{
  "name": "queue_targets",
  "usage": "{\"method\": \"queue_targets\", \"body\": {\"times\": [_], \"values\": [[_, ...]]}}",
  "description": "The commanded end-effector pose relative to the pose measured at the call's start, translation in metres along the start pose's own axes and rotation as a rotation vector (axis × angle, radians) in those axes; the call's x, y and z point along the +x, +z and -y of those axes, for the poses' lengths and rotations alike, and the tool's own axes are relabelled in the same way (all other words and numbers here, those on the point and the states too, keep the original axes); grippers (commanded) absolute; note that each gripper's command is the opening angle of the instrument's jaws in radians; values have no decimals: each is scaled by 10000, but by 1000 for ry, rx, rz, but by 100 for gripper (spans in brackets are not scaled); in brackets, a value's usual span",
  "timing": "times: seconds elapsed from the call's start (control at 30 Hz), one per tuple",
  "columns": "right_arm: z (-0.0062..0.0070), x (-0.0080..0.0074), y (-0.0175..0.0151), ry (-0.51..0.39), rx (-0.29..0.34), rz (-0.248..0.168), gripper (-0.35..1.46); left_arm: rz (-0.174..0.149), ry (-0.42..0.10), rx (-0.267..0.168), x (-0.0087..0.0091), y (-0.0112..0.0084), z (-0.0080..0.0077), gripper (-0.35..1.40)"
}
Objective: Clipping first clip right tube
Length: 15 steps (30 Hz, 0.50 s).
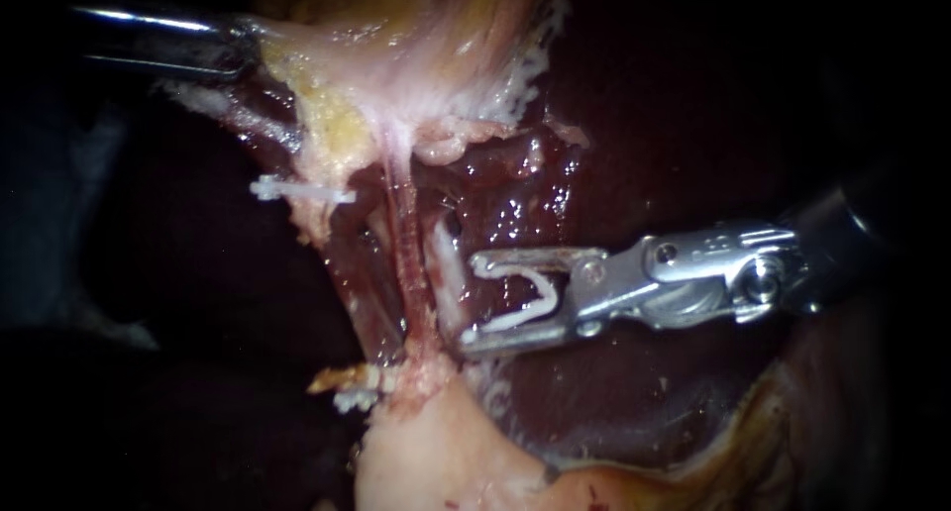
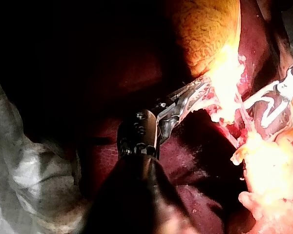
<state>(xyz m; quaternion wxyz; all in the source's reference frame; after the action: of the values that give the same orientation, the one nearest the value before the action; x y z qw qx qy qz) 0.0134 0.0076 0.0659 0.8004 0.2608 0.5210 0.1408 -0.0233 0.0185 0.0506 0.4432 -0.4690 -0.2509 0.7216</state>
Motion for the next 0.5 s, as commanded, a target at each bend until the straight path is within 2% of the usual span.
{"method": "queue_targets", "body": {"times": [0.03, 0.07, 0.2, 0.3, 0.5], "values": [[0, -1, 3, 9, 18, -9, 50, 0, 0, 0, 0, 1, 0, -35], [0, -1, 7, 18, 40, -19, 49, 0, 0, 0, 0, 1, 0, -35], [0, -2, 21, 46, 60, -36, 49, 0, 0, 1, 0, 1, 0, -35], [-2, -2, 32, 66, 81, -65, 49, 0, 0, 1, 0, 2, 0, -35], [-7, -3, 57, 86, 106, -85, 49, -1, 0, 1, -1, 2, 0, -35]]}}
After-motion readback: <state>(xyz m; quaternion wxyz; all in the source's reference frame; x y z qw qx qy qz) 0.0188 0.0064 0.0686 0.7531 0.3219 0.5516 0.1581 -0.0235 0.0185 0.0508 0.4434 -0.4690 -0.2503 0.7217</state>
